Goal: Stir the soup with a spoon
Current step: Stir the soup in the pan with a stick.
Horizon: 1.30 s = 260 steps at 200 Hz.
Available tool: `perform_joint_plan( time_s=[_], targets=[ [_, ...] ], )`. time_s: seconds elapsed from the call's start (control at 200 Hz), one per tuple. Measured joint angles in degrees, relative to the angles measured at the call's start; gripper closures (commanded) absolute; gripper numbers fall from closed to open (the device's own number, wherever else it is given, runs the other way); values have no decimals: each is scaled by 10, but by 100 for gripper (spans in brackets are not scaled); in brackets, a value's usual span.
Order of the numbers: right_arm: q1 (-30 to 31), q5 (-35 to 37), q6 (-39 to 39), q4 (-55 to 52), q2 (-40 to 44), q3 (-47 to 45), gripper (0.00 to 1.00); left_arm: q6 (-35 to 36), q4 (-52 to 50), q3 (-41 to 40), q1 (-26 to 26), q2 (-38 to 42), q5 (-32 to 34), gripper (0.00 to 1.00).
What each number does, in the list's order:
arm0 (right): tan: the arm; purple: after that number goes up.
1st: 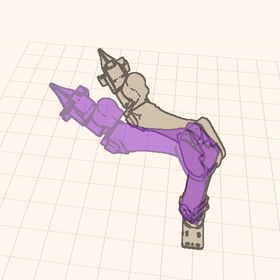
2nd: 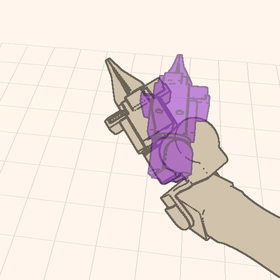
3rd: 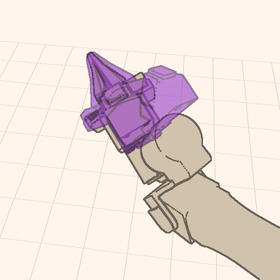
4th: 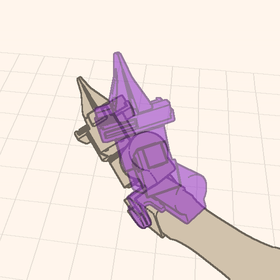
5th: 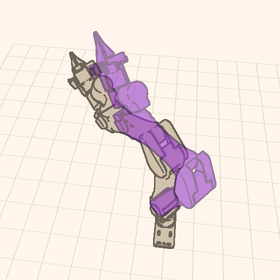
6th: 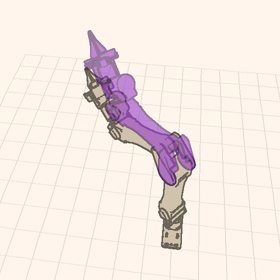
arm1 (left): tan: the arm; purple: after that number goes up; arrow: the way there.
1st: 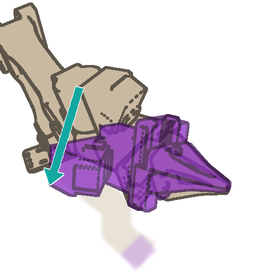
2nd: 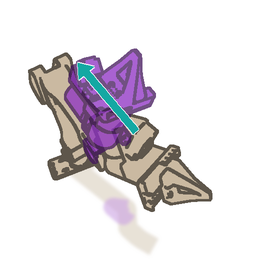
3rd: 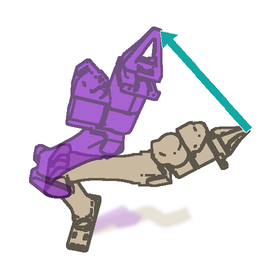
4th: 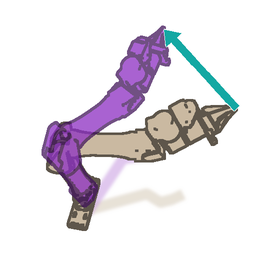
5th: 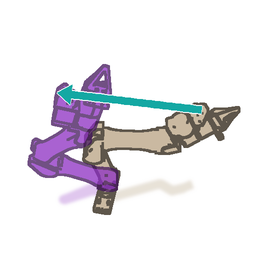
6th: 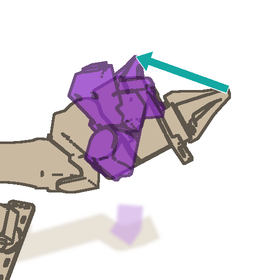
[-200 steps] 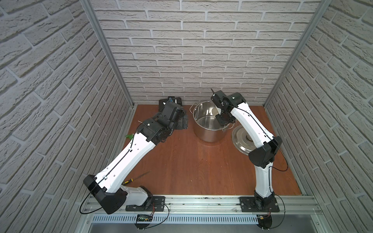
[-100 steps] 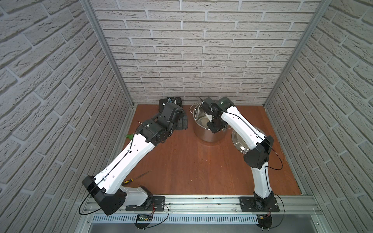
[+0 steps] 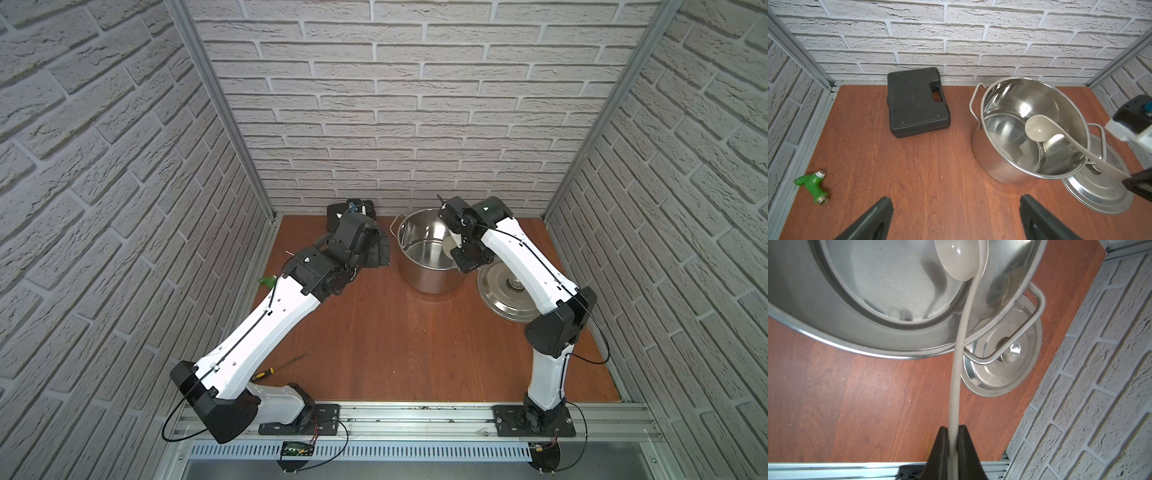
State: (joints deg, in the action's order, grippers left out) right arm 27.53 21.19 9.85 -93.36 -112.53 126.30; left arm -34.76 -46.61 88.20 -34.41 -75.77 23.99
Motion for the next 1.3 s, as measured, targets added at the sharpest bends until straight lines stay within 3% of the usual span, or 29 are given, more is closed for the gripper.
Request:
perform_joint_plan(
  time_s=[0.43, 0.635, 0.99, 1.205, 1.3],
  targets=[
    [10, -17, -2, 0, -117, 115, 98, 0, 0, -3, 0, 0, 0, 2],
    [38, -30, 3, 1, -115, 110, 98, 0, 0, -7, 0, 0, 0, 2],
    [37, -19, 16, 2, -9, -20, 98, 0, 4, -12, -1, 0, -1, 2],
    [-1, -2, 17, 0, 4, -13, 98, 0, 4, -12, -1, 0, -4, 2],
    [-15, 7, 13, 0, -28, 35, 98, 0, 4, -12, -1, 0, -5, 2]
  ],
)
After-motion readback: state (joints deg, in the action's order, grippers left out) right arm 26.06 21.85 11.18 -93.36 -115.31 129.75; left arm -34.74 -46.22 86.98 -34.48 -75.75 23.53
